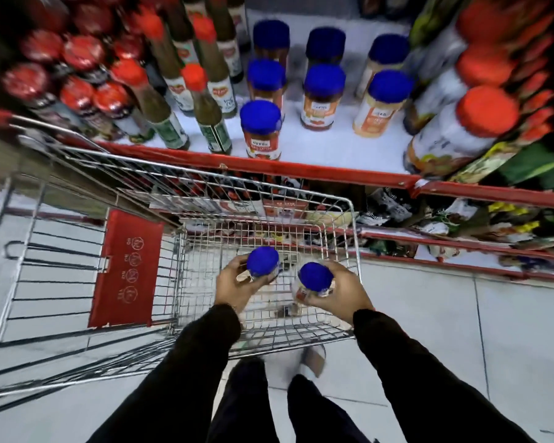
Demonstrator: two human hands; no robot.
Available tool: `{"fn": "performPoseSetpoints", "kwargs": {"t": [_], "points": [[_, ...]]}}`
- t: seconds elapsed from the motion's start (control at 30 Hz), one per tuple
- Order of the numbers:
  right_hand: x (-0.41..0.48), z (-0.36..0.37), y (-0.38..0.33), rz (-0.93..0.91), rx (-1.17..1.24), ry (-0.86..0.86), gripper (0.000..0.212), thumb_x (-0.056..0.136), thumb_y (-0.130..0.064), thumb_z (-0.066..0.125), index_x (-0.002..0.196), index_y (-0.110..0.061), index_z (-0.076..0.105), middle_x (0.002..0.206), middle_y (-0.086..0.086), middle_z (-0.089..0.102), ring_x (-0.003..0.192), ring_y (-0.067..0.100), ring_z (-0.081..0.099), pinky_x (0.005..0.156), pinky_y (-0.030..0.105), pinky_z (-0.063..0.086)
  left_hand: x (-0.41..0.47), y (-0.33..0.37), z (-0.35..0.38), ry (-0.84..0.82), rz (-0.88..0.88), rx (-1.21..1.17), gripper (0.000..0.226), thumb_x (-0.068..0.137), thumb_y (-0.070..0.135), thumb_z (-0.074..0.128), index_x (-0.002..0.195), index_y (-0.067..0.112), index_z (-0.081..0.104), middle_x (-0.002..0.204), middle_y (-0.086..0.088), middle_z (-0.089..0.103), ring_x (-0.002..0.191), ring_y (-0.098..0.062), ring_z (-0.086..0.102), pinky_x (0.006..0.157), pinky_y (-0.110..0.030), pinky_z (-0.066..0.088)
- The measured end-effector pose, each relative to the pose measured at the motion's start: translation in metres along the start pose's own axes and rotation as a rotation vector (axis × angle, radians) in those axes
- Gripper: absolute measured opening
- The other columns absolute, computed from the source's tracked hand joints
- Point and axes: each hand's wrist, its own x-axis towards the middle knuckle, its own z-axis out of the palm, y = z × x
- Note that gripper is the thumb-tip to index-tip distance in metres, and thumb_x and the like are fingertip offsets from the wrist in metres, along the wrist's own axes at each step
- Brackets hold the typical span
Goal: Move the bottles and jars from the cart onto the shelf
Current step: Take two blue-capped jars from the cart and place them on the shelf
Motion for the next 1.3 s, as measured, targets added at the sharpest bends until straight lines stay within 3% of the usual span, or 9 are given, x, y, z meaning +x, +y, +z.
{"fn": "performPoseSetpoints", "kwargs": {"t": [0.2, 0.33, 0.47, 0.6, 0.7, 0.83, 0.97, 1.13, 1.3], "points": [[-0.016, -0.049, -0.035, -0.08, 0.177, 0.133, 0.068, 0.063, -0.023, 0.093, 0.122, -0.022, 0.058, 0.123, 0.006, 0.065, 0.102, 0.016, 0.064, 0.075, -0.001, 0.044, -0.021, 0.052, -0.004, 0.038, 0.164, 0.022, 0.051, 0.066, 0.019, 0.089, 0.108, 0.025, 0.06, 0.103, 0.008, 0.068, 0.108, -0.021, 0.063, 0.099, -0.041, 0.052], [-0.023, -0.084, -0.057, -0.203, 0.187, 0.292, 0.063, 0.063, -0.026, 0.093, 0.117, -0.022, 0.06, 0.118, 0.003, 0.065, 0.106, 0.02, 0.062, 0.09, 0.025, 0.048, -0.031, 0.092, 0.002, 0.083, 0.265, -0.041, 0.048, 0.061, 0.031, 0.092, 0.102, 0.03, 0.066, 0.102, 0.003, 0.074, 0.106, -0.02, 0.066, 0.092, -0.022, 0.051], [-0.019, -0.118, -0.073, -0.27, 0.257, 0.433, 0.059, 0.065, -0.022, 0.09, 0.114, -0.03, 0.058, 0.119, 0.004, 0.064, 0.105, 0.018, 0.062, 0.095, 0.029, 0.05, -0.032, 0.138, 0.012, 0.089, 0.34, -0.082, 0.055, 0.065, 0.024, 0.09, 0.114, 0.015, 0.067, 0.111, -0.007, 0.073, 0.107, -0.019, 0.065, 0.092, -0.027, 0.049], [-0.003, -0.152, -0.087, -0.305, 0.296, 0.586, 0.059, 0.065, -0.018, 0.09, 0.111, -0.03, 0.057, 0.112, 0.003, 0.064, 0.102, 0.02, 0.063, 0.088, 0.021, 0.045, -0.027, 0.186, 0.027, 0.151, 0.422, -0.095, 0.056, 0.067, 0.023, 0.088, 0.117, 0.013, 0.065, 0.113, 0.0, 0.068, 0.106, -0.012, 0.06, 0.092, -0.016, 0.041], [0.012, -0.174, -0.098, -0.309, 0.307, 0.651, 0.059, 0.065, -0.026, 0.091, 0.115, -0.023, 0.06, 0.115, 0.005, 0.065, 0.101, 0.022, 0.063, 0.088, 0.029, 0.047, -0.015, 0.217, 0.041, 0.18, 0.475, -0.086, 0.059, 0.066, 0.023, 0.089, 0.119, 0.011, 0.066, 0.102, 0.005, 0.069, 0.091, -0.002, 0.063, 0.078, 0.002, 0.042], [0.034, -0.194, -0.108, -0.326, 0.29, 0.637, 0.065, 0.065, -0.033, 0.091, 0.121, -0.021, 0.061, 0.115, 0.003, 0.068, 0.099, 0.022, 0.066, 0.087, 0.034, 0.056, 0.003, 0.24, 0.06, 0.176, 0.471, -0.131, 0.063, 0.067, 0.013, 0.088, 0.124, 0.008, 0.062, 0.105, 0.003, 0.069, 0.097, -0.009, 0.065, 0.071, 0.004, 0.044], [0.052, -0.203, -0.111, -0.322, 0.242, 0.586, 0.065, 0.065, -0.029, 0.091, 0.122, -0.016, 0.061, 0.118, 0.007, 0.067, 0.105, 0.024, 0.064, 0.095, 0.042, 0.055, 0.025, 0.244, 0.072, 0.176, 0.432, -0.159, 0.06, 0.07, 0.011, 0.086, 0.124, 0.009, 0.061, 0.12, -0.006, 0.07, 0.112, -0.017, 0.064, 0.081, -0.005, 0.044], [0.062, -0.205, -0.112, -0.32, 0.168, 0.527, 0.058, 0.068, -0.024, 0.09, 0.118, -0.014, 0.063, 0.107, 0.0, 0.065, 0.098, 0.019, 0.062, 0.085, 0.027, 0.044, 0.039, 0.238, 0.074, 0.097, 0.383, -0.155, 0.06, 0.072, 0.005, 0.082, 0.127, 0.01, 0.059, 0.11, 0.005, 0.066, 0.106, -0.014, 0.062, 0.095, -0.026, 0.046], [0.064, -0.203, -0.114, -0.284, 0.196, 0.485, 0.056, 0.073, -0.014, 0.087, 0.122, -0.008, 0.062, 0.108, 0.004, 0.068, 0.101, 0.019, 0.061, 0.092, 0.029, 0.045, 0.045, 0.232, 0.075, 0.093, 0.345, -0.124, 0.057, 0.077, 0.004, 0.078, 0.129, 0.011, 0.057, 0.121, -0.004, 0.068, 0.104, -0.011, 0.061, 0.096, -0.026, 0.045]]}}
